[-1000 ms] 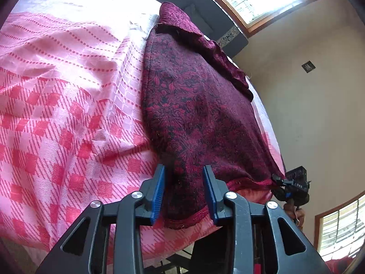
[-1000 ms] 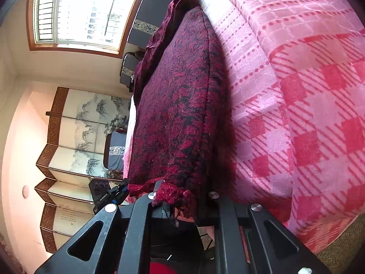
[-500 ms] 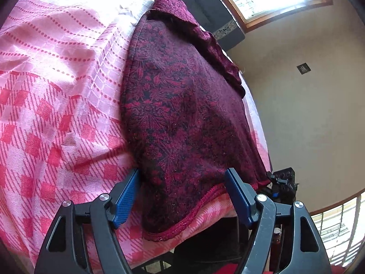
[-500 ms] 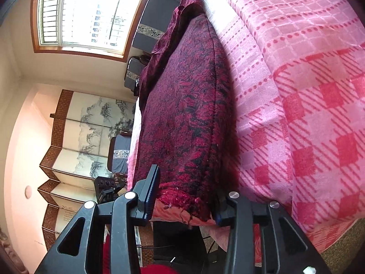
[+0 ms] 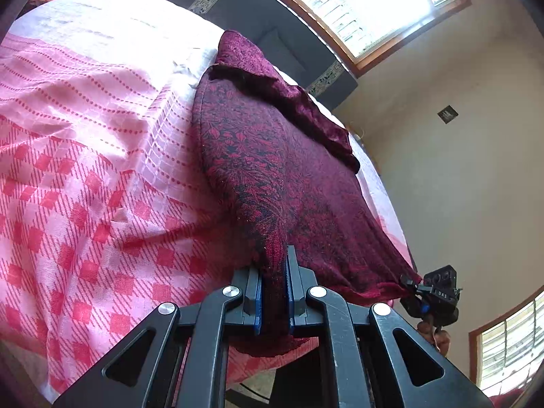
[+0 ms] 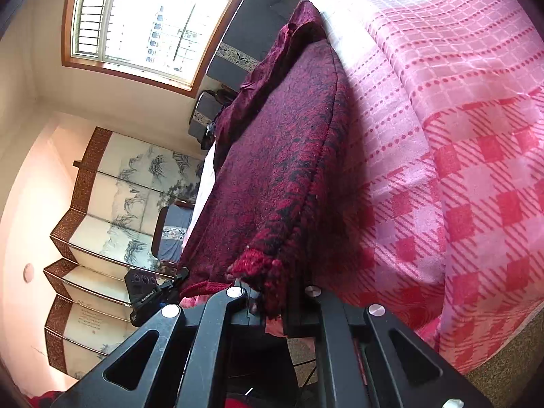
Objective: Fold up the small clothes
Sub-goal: 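Lift the hem with both grippers and fold it toward the collar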
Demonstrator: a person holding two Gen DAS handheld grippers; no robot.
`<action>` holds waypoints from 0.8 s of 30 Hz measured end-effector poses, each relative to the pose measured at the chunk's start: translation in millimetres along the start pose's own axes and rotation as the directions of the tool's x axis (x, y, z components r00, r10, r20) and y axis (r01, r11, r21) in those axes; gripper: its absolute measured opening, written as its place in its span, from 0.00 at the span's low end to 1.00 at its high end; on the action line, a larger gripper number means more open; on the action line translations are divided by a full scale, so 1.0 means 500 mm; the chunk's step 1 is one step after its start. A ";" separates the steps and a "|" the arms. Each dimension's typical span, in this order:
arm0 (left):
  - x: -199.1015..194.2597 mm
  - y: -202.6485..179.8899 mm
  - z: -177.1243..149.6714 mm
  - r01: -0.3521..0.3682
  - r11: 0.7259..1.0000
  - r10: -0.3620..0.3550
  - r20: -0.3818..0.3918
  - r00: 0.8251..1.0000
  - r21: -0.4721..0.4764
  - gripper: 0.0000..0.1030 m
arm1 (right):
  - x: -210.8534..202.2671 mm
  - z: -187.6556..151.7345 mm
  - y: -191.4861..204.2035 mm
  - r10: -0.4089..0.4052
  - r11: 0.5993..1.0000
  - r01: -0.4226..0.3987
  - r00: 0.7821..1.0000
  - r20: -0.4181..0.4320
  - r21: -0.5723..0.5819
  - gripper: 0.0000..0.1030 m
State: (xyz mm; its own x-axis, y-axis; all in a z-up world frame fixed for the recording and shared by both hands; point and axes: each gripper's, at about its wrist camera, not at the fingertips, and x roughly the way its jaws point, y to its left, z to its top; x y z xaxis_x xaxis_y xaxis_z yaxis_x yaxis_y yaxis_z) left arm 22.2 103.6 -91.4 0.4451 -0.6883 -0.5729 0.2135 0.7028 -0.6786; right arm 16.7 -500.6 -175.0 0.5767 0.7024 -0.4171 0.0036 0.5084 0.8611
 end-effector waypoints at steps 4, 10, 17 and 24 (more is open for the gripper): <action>0.002 0.013 -0.020 -0.036 0.999 0.037 -0.019 0.999 0.015 0.10 | -0.002 -0.021 -0.003 -0.006 1.000 0.006 1.000 -0.007 0.009 0.07; -0.004 0.023 -0.026 -0.020 1.000 0.020 -0.004 1.000 -0.013 0.10 | -0.008 -0.027 -0.020 -0.006 0.999 0.005 1.000 0.008 0.044 0.07; 0.014 0.021 -0.021 -0.025 0.999 0.026 -0.042 0.999 0.033 0.10 | -0.031 -0.012 -0.020 0.021 0.999 -0.022 1.000 0.019 0.037 0.16; 0.019 0.043 -0.021 -0.015 1.000 0.015 -0.074 0.997 -0.009 0.16 | -0.051 0.024 -0.049 0.079 0.990 -0.084 0.996 0.051 0.112 0.73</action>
State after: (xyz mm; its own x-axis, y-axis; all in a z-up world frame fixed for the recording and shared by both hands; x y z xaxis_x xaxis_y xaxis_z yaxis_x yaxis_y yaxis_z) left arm 21.6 110.4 -116.2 0.3824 -0.6893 -0.6153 0.1990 0.7117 -0.6737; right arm 11.8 -537.0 -181.8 0.6164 0.7138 -0.3324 0.0462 0.3887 0.9202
